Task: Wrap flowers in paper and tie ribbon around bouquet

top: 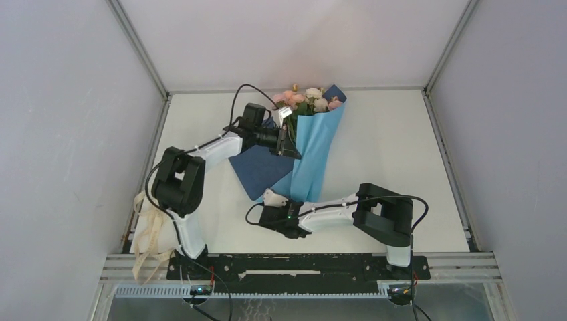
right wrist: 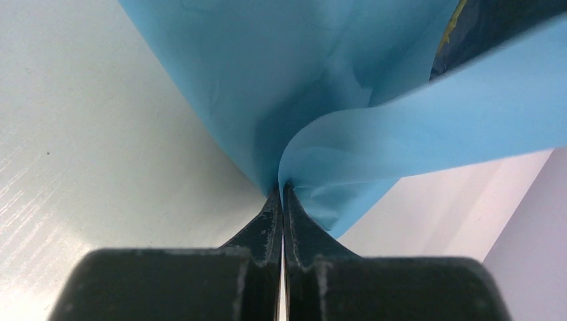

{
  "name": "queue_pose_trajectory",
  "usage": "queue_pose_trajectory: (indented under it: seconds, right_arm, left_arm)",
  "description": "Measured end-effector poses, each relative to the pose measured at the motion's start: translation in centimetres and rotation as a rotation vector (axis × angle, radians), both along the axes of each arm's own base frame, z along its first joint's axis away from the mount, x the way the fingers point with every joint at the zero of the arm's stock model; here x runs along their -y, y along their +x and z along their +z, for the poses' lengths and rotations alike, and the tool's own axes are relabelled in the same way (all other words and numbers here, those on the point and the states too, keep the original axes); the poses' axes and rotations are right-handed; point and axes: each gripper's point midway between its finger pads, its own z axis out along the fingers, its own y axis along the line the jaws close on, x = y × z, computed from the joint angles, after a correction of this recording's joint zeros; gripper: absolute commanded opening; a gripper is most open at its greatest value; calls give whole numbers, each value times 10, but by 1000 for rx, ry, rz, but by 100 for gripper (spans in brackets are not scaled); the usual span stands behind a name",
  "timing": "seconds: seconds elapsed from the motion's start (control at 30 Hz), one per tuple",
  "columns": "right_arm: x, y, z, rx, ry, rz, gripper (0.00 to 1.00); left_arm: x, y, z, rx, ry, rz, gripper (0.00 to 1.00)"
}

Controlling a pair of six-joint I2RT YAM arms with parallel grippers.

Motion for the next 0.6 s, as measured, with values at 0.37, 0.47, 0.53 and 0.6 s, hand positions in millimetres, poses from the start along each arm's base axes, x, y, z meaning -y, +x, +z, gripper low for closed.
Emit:
queue_pose_trajectory:
  seconds: [0.37,0.47,0.53,0.6]
  right_arm:
    - [2,-20,12,-31,-28,54,67]
    - [1,-32,20,-61,-27,92,72]
    - [-1,-41,31,-81,-2,124,73]
    - [-6,-50,48,-104,54,161,73]
  left_arm:
    - [-68,35,-102,-262,175,203,0]
    - [-69,28,-110,-278,186,202,0]
    - [-68,24,-113,-280,188,197,0]
    - [-67,22,-115,-275,186,193,0]
